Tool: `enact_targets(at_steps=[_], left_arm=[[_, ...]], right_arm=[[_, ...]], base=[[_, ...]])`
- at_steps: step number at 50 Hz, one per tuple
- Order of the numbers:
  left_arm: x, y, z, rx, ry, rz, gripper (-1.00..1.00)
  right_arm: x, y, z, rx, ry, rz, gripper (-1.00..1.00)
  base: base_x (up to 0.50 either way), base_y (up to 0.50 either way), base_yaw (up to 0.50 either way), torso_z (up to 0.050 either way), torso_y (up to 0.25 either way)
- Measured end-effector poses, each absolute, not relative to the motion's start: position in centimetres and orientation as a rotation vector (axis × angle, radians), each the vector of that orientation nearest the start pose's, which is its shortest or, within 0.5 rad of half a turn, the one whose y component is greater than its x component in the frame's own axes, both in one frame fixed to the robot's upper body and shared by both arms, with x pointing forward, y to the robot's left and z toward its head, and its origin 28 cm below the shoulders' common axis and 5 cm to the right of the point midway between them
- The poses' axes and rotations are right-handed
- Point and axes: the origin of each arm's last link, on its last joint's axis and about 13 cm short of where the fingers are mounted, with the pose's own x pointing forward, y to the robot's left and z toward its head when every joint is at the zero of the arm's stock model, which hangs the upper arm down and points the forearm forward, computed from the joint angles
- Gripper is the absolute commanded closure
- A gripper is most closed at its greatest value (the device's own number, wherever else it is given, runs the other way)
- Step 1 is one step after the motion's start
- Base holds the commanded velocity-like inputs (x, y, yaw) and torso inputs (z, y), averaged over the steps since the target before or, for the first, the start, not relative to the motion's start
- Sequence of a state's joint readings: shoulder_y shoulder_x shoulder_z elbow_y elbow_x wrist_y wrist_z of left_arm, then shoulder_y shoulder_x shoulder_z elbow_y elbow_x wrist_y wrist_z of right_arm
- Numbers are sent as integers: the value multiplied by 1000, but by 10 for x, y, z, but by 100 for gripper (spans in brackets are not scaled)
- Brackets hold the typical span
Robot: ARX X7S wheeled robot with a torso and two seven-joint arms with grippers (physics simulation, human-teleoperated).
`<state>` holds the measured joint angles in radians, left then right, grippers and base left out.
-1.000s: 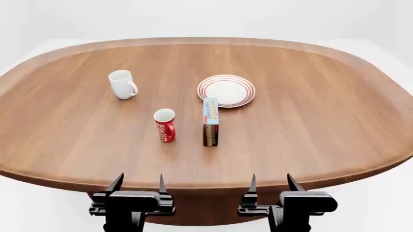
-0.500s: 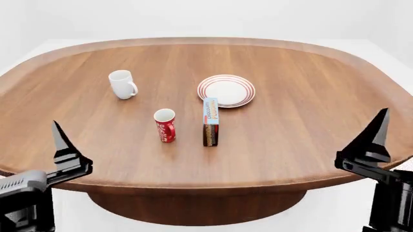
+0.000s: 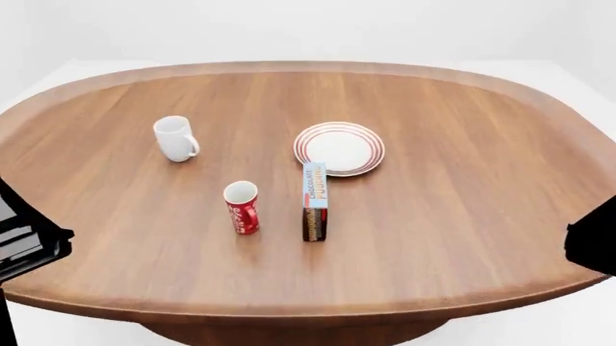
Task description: Pick up the white mug and put it on the plate, and put the chocolate pudding to the right of the plate.
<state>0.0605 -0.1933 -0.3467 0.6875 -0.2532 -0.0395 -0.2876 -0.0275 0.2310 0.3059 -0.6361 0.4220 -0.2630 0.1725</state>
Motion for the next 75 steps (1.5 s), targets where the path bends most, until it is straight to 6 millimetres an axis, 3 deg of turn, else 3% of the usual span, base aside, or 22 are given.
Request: enact_targets(at_steps=[75], left_arm=[[175, 276, 154, -24, -622, 408, -100]], right_arm=[[170, -160, 171, 123, -916, -114, -100]], base=[[500, 1, 0, 0, 0]])
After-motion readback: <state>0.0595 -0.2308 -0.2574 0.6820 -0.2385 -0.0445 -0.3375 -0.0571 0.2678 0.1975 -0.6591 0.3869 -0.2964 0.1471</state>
